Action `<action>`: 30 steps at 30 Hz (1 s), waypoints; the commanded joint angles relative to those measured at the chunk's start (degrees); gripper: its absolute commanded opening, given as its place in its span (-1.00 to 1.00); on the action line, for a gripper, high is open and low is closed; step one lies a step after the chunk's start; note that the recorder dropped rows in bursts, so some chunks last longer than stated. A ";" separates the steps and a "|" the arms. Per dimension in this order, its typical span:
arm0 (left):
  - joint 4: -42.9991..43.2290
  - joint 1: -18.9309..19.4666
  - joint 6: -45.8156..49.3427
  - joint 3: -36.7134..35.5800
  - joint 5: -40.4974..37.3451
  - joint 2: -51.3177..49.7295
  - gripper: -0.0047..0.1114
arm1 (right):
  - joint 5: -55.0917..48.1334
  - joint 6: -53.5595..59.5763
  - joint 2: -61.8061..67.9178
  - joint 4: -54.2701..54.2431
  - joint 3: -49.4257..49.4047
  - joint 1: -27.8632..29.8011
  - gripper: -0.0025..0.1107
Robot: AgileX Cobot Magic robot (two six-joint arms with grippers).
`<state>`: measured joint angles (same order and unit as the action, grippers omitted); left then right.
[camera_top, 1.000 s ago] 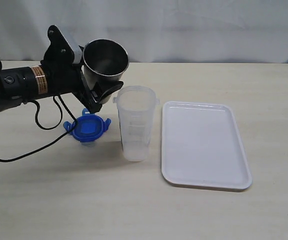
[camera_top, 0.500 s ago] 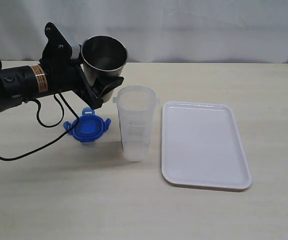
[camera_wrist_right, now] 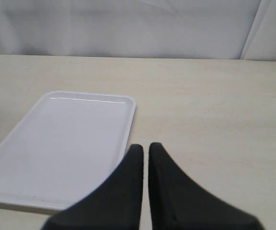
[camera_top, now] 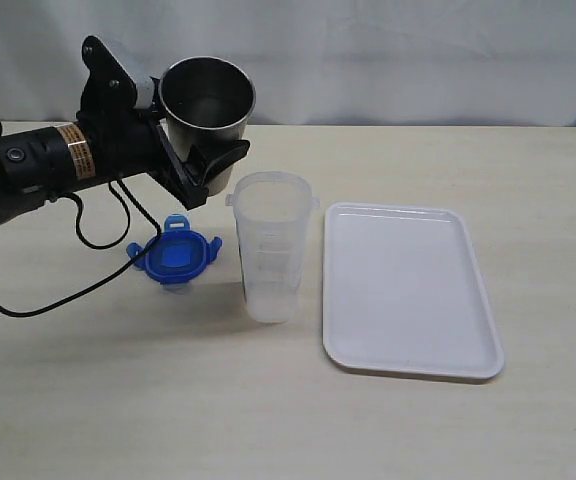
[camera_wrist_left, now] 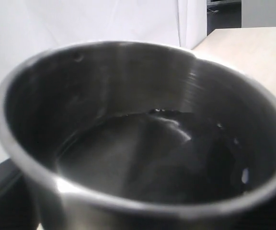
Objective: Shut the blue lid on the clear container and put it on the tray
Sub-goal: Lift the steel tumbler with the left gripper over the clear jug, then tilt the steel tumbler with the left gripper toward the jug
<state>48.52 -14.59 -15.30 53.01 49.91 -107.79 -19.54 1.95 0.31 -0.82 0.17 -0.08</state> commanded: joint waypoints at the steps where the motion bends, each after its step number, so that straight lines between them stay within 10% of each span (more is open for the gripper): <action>1: 0.24 -0.10 -0.05 1.06 4.84 1.13 -0.92 | -0.09 -0.31 -0.31 -0.22 -0.17 -0.04 -0.88; 30: 1.95 -0.10 8.06 1.06 3.21 1.13 -0.92 | -0.09 -0.31 -0.31 -0.22 -0.17 -0.04 -0.88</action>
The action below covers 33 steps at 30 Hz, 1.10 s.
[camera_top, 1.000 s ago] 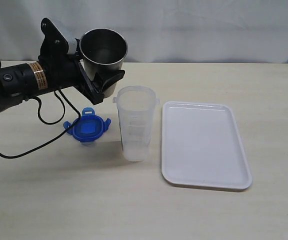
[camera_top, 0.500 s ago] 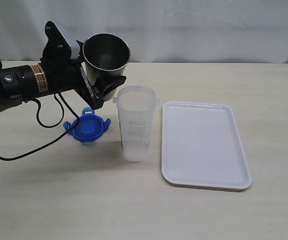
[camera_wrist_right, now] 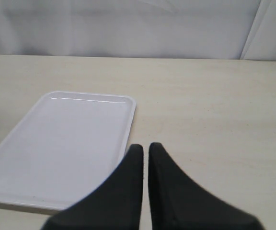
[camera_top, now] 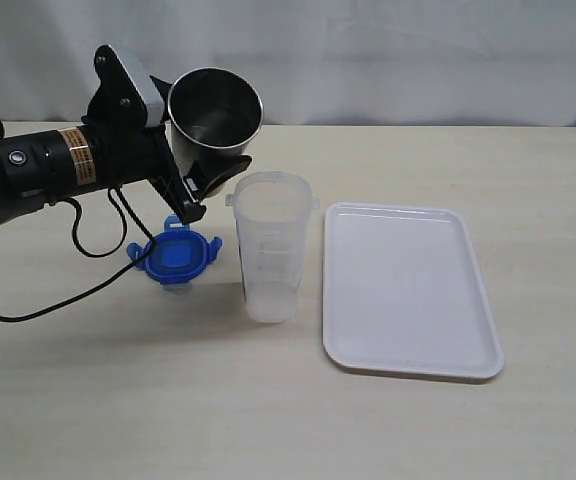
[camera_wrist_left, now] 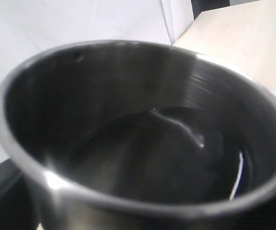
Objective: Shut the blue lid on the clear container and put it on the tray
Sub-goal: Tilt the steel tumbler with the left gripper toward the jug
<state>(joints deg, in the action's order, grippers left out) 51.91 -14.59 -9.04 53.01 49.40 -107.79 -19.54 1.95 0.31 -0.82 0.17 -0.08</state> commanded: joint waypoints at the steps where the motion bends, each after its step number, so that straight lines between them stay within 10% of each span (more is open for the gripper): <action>1: -1.44 -0.10 1.98 1.06 3.72 1.13 -0.92 | -0.09 -0.31 -0.31 -0.22 -0.17 -0.04 -0.88; 33: -1.94 -0.10 9.37 1.06 3.49 1.13 -0.92 | -0.09 -0.31 -0.31 -0.22 -0.17 -0.04 -0.88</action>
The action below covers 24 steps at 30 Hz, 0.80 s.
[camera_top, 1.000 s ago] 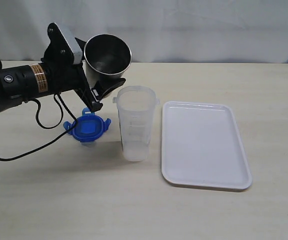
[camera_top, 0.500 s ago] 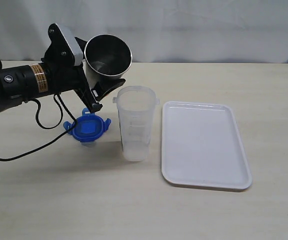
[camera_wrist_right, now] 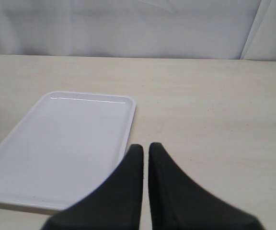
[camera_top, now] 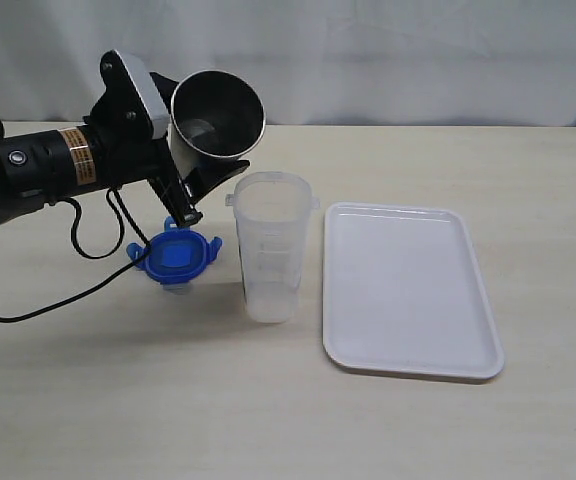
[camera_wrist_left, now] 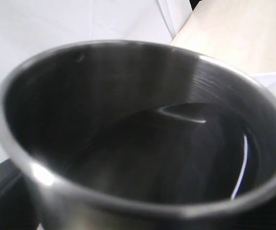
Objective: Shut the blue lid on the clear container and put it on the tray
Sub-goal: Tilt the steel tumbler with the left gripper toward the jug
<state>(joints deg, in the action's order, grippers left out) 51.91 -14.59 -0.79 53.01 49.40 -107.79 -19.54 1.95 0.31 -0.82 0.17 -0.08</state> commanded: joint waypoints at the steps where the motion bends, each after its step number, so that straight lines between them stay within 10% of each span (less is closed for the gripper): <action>1: -1.94 -0.10 1.73 1.06 3.49 1.13 -0.92 | -0.09 -0.31 -0.31 -0.22 -0.17 -0.04 -0.88; 24: -2.02 -0.10 8.46 1.15 3.17 1.13 -0.92 | -0.09 -0.31 -0.31 -0.22 -0.17 -0.04 -0.88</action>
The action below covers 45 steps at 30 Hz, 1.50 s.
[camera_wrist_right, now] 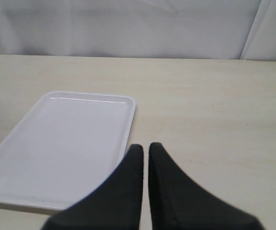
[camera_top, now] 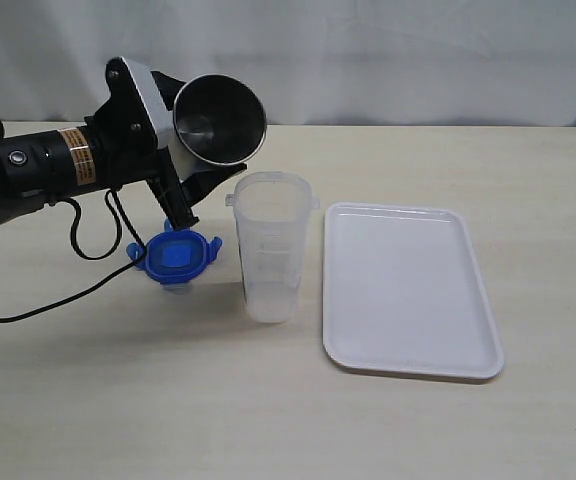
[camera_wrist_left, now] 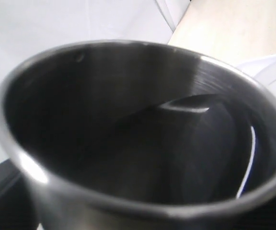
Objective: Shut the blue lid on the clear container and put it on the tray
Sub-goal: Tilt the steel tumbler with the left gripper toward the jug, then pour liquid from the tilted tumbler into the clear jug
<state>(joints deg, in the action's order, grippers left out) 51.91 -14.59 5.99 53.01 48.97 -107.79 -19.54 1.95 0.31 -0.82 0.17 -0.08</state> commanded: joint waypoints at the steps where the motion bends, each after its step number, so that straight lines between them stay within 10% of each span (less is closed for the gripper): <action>1: -2.02 -0.10 1.68 1.15 3.60 1.13 -0.92 | -0.09 -0.31 -0.31 -0.22 -0.17 -0.04 -0.88; 45: -2.02 -0.10 9.24 2.46 3.59 1.13 -0.92 | -0.09 -0.31 -0.31 -0.22 -0.17 -0.04 -0.88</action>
<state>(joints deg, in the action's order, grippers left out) 51.91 -14.59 14.63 54.33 48.85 -107.79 -19.54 1.95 0.31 -0.82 0.17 -0.08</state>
